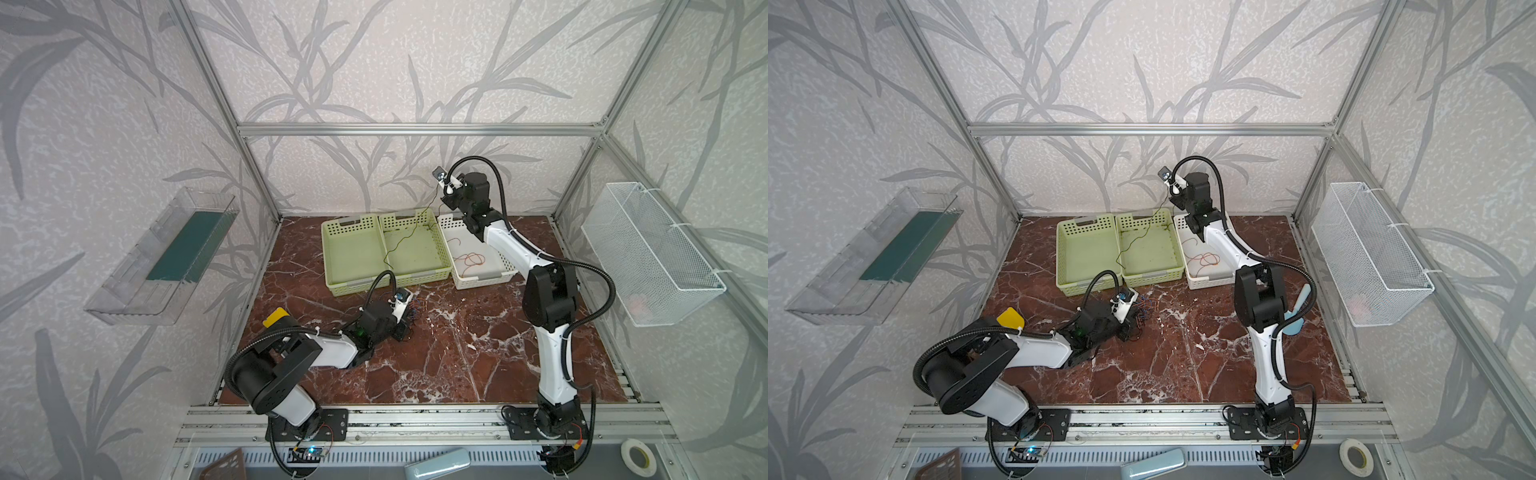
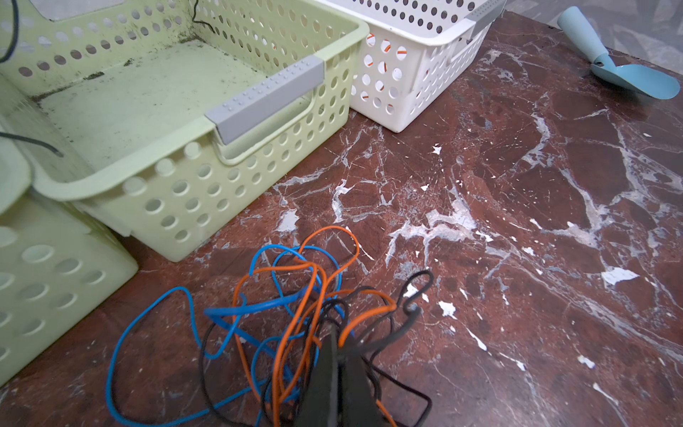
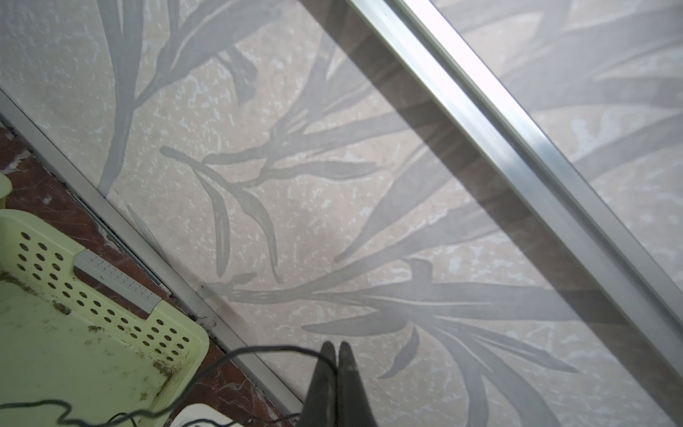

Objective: Untangle and sort cables by color
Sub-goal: Place the cable in the container.

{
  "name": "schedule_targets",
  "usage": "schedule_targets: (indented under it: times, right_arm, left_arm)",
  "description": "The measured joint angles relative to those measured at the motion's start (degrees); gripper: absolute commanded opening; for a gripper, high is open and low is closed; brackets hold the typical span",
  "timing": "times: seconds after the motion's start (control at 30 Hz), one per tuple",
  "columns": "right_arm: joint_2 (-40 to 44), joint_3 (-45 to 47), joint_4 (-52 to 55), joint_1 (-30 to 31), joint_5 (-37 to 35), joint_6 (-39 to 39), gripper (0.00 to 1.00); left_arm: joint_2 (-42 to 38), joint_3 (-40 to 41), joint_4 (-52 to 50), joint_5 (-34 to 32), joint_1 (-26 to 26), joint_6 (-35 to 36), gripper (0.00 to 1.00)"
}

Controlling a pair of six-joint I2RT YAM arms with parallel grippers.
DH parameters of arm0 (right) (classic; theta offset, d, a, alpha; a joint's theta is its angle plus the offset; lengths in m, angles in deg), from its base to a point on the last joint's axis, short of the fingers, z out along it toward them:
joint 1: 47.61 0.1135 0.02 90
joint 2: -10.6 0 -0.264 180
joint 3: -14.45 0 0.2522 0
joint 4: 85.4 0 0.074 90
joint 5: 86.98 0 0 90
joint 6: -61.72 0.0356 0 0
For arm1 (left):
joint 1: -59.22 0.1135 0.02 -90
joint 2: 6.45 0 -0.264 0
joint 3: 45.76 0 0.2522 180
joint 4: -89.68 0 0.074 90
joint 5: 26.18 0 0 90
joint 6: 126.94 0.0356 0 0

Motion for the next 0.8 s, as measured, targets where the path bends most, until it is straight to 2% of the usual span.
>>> schedule_targets:
  times: [0.27, 0.53, 0.8]
  right_arm:
    - [-0.46, -7.19, 4.15, -0.57, -2.01, -1.6, 0.0]
    - [-0.44, -8.24, 5.57, -2.1, -2.25, -1.95, 0.0]
    - [-0.42, -8.24, 6.47, -0.74, 4.72, -4.5, 0.0]
  left_arm:
    - [0.0, 0.0, -0.07, -0.02, 0.0, -0.02, 0.0]
    - [0.0, 0.0, -0.09, -0.09, -0.02, -0.02, 0.0]
    - [0.22, -0.2, -0.07, -0.17, -0.2, -0.2, 0.0]
